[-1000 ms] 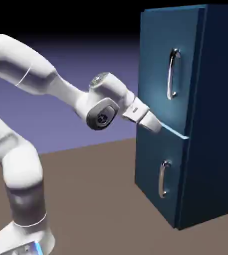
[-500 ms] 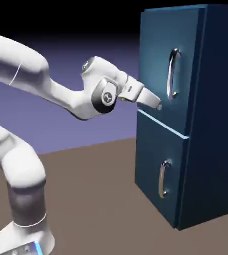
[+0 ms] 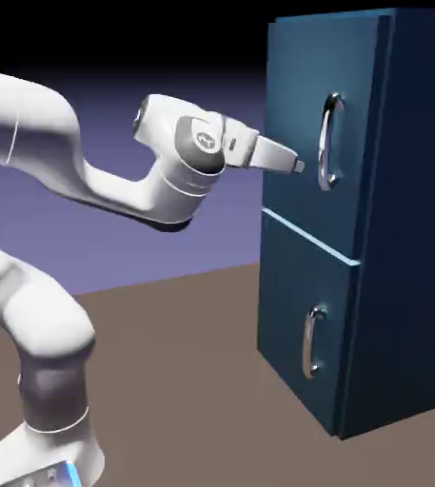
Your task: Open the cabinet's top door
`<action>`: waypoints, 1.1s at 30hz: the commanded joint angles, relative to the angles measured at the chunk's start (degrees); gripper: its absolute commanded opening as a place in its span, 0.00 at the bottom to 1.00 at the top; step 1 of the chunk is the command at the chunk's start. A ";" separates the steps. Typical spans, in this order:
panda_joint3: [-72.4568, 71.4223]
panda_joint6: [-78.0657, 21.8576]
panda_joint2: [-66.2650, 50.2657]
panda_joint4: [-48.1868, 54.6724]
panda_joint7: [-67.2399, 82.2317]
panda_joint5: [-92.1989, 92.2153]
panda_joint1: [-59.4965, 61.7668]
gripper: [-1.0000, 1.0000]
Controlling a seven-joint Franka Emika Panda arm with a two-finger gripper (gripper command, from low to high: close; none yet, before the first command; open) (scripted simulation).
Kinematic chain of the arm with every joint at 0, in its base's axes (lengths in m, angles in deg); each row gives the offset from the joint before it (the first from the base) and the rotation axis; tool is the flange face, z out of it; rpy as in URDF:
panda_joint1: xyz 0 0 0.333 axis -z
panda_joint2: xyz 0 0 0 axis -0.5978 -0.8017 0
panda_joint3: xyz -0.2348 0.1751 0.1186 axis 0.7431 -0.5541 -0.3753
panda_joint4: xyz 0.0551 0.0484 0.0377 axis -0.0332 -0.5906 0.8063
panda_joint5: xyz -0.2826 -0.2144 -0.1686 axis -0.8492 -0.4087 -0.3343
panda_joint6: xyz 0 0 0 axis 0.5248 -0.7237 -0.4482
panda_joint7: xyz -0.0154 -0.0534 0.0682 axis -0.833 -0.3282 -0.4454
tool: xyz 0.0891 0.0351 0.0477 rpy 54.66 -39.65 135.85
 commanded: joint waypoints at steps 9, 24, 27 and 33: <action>5.83 0.70 3.18 3.49 -18.24 -22.43 -4.34 0.50; 15.55 1.87 8.47 9.31 -48.62 -59.81 -11.57 0.50; 17.49 2.10 9.53 10.47 -54.70 -67.28 -13.02 0.50; 21.26 0.64 7.92 13.77 -59.61 -73.63 -18.21 0.50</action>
